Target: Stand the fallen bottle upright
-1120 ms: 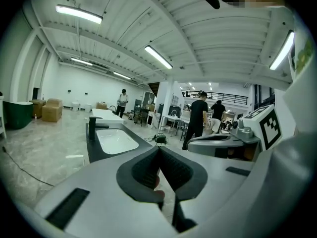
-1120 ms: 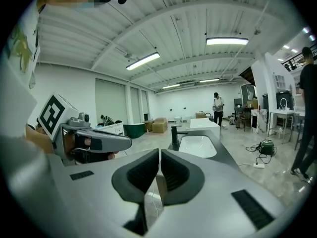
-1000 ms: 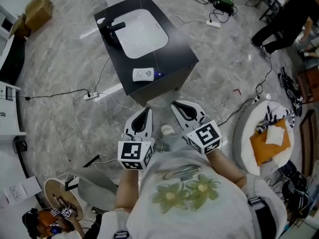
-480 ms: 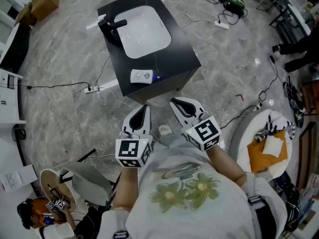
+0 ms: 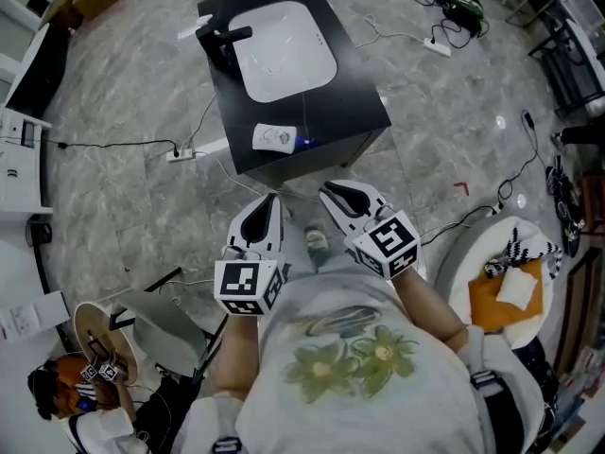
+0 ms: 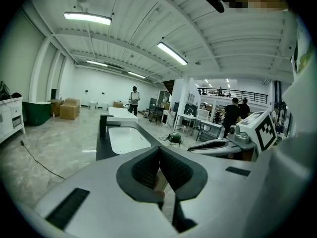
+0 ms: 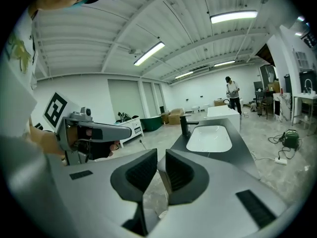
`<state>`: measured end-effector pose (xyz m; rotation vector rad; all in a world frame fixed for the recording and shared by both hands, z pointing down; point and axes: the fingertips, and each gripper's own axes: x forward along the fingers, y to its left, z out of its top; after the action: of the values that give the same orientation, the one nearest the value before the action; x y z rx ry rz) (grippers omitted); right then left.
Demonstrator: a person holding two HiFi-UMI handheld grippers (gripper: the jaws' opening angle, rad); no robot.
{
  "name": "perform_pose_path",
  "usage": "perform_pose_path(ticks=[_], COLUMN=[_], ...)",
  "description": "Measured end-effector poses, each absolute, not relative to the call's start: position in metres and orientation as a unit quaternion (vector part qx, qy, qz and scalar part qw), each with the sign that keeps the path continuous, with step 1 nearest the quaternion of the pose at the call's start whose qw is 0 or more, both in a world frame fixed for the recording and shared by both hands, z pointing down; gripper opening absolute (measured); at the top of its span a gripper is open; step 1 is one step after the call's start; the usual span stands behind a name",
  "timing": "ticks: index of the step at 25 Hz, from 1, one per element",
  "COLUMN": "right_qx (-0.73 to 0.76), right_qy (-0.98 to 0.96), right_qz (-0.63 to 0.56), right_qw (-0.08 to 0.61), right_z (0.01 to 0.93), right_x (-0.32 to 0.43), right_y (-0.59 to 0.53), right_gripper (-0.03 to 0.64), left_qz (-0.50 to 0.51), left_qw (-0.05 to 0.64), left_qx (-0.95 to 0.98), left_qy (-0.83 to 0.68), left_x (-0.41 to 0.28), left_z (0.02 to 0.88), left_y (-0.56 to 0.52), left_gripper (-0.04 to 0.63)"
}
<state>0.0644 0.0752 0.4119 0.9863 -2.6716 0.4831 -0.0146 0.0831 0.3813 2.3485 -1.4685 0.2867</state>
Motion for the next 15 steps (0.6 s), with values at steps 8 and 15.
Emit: perform_pose_path(ticks=[8,15], right_qx=[0.328,0.336], right_qy=[-0.916,-0.91], right_qz=[0.184,0.194], right_qw=[0.138,0.143], right_z=[0.421,0.429], right_x=[0.059,0.063], right_y=[0.055,0.025], right_gripper=[0.049,0.057], left_qz=[0.121,0.128], left_qw=[0.176,0.183], left_qx=[0.843,0.849], left_qy=[-0.493,-0.478], left_x=[0.001,0.003], left_z=[0.383,0.388], left_y=[0.062,0.032], left_gripper=[0.018,0.018])
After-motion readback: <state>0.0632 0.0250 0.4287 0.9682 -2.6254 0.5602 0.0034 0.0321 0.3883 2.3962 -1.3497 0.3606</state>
